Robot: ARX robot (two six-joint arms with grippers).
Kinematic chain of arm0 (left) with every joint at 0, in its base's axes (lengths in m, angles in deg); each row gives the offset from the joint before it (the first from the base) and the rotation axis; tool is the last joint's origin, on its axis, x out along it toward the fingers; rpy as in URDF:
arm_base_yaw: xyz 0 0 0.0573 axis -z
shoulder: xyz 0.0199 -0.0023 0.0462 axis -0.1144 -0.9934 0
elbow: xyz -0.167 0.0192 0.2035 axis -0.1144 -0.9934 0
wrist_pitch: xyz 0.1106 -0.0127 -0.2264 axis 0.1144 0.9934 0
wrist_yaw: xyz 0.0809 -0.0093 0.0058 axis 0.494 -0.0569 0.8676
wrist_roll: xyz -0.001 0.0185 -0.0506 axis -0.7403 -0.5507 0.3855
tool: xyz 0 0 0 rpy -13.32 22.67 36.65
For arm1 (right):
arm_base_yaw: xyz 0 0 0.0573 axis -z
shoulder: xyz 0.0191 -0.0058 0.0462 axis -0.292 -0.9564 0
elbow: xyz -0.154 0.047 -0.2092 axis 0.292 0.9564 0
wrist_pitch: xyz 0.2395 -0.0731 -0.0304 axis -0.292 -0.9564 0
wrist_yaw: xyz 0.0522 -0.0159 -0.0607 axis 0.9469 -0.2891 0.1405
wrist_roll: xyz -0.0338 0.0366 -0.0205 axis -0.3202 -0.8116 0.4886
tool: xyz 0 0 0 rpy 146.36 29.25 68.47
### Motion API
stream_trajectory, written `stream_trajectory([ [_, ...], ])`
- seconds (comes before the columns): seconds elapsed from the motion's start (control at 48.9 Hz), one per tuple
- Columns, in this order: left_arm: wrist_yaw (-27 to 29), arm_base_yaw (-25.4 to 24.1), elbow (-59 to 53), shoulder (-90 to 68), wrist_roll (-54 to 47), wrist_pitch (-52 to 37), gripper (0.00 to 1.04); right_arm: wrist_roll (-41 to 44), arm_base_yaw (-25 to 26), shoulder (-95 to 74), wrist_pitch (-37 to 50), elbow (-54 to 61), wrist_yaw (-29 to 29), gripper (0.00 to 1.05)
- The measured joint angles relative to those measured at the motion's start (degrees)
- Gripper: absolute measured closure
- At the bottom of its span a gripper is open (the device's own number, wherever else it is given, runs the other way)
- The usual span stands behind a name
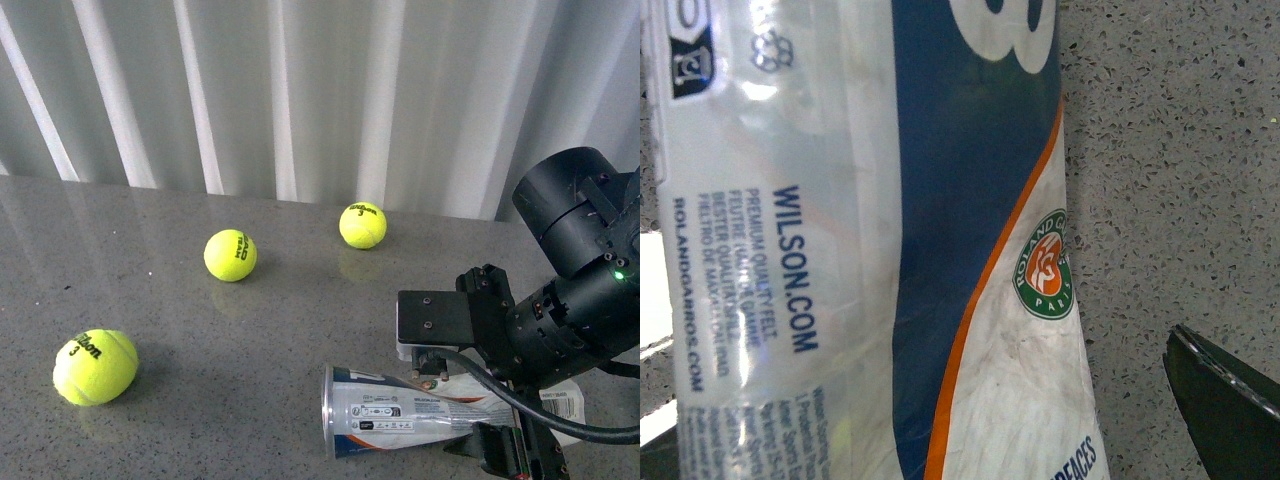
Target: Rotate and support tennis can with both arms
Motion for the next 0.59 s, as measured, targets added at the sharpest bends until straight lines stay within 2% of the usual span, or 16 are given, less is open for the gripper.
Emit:
stream_trajectory([
  [0.593,0.0,0.0,0.0,0.0,0.0,0.0,0.07,-0.66,0.68,5.09,-2.6,0.44,-0.85,0.07],
])
